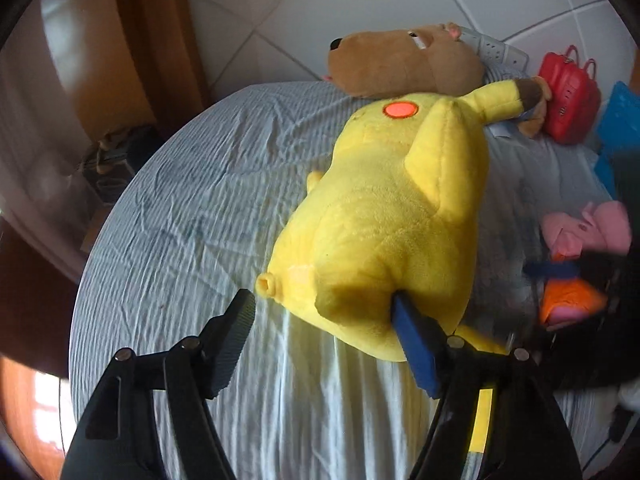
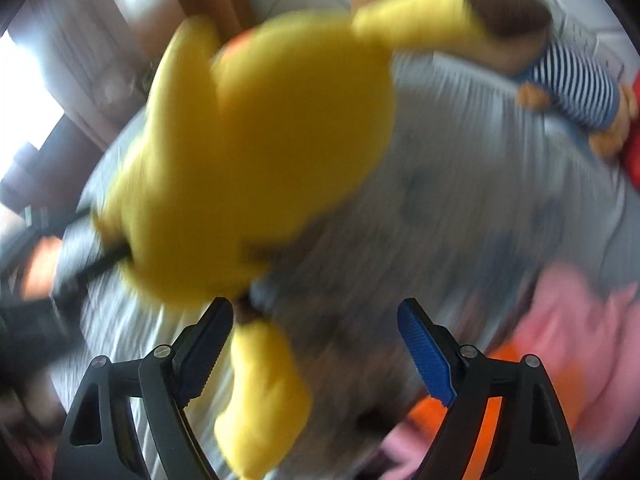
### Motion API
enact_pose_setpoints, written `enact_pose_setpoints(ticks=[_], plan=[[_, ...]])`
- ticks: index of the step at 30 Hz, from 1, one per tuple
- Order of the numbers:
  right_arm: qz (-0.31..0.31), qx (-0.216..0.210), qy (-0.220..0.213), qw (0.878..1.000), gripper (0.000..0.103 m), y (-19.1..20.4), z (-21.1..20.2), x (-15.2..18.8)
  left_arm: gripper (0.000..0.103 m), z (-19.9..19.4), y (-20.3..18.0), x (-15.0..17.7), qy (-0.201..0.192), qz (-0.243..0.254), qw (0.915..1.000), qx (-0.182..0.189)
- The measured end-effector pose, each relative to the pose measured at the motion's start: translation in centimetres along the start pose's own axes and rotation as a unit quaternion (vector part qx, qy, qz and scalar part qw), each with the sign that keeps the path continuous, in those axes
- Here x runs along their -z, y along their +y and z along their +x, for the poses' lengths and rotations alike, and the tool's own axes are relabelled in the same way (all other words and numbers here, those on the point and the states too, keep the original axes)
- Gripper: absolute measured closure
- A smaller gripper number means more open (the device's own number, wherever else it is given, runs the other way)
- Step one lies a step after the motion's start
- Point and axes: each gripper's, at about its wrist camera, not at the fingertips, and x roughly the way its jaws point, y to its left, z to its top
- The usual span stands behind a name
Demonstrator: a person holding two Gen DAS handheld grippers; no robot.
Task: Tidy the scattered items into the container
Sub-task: 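Lower both open grippers over the Pikachu plush's body and leg, then close the left gripper on Pikachu's leg while the right tool moves toward its tail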
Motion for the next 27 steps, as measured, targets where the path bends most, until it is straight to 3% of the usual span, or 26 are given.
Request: enact_pose_setpoints(ticks=[3,5,7,8,12,14,17,19,20,23,25,27], plan=[[0.027,0.021,0.032,0.999,0.017,0.9,2.3,2.6,0.033,0.3,0.0,-0.4,0.001,0.029,0.999,0.034],[0.055,0.037,0.04,0.997,0.023,1.3,3.5,3.7,0.033,0.2,-0.1,-0.5,0.002,0.051,0.9975,0.049],[0.074,0.027,0.021,0.997,0.068,2.6,3.0,4.6,0.033,-0.1,0.1,-0.2,-0.001,0.076,0.9958,0.051],[0.085,0.009,0.019,0.996,0.069,3.4,2.8,5.0,0.033,-0.3,0.3,0.0,-0.002,0.087,0.995,0.048],[0.127,-0.064,0.009,0.99,0.069,6.4,2.1,6.9,0.033,-0.5,1.7,1.0,0.005,0.126,0.9916,-0.027],[0.115,-0.058,-0.003,0.992,0.069,8.5,1.7,7.5,0.033,-0.6,3.6,1.8,0.019,0.112,0.9933,-0.024],[0.126,-0.05,-0.014,0.991,0.065,9.0,1.4,7.7,0.033,-1.5,5.8,3.2,0.039,0.066,0.9969,0.019],[0.134,-0.033,-0.02,0.99,0.047,8.4,0.8,7.8,0.033,-1.8,5.6,4.4,0.046,0.05,0.9967,0.043],[0.136,-0.022,-0.022,0.99,0.046,8.0,0.4,7.9,0.033,-1.9,5.5,4.9,0.05,0.042,0.9964,0.054],[0.148,0.004,-0.031,0.989,0.038,6.5,-1.4,8.8,0.033,-1.6,4.0,5.8,0.068,0.025,0.9946,0.075],[0.149,0.018,-0.039,0.988,0.027,5.5,-2.6,9.3,0.033,-1.4,2.4,6.3,0.08,0.011,0.9926,0.091],[0.149,0.031,-0.042,0.987,0.026,4.5,-3.6,10.0,0.033,-1.3,0.6,6.9,0.089,0.0,0.9911,0.099]])
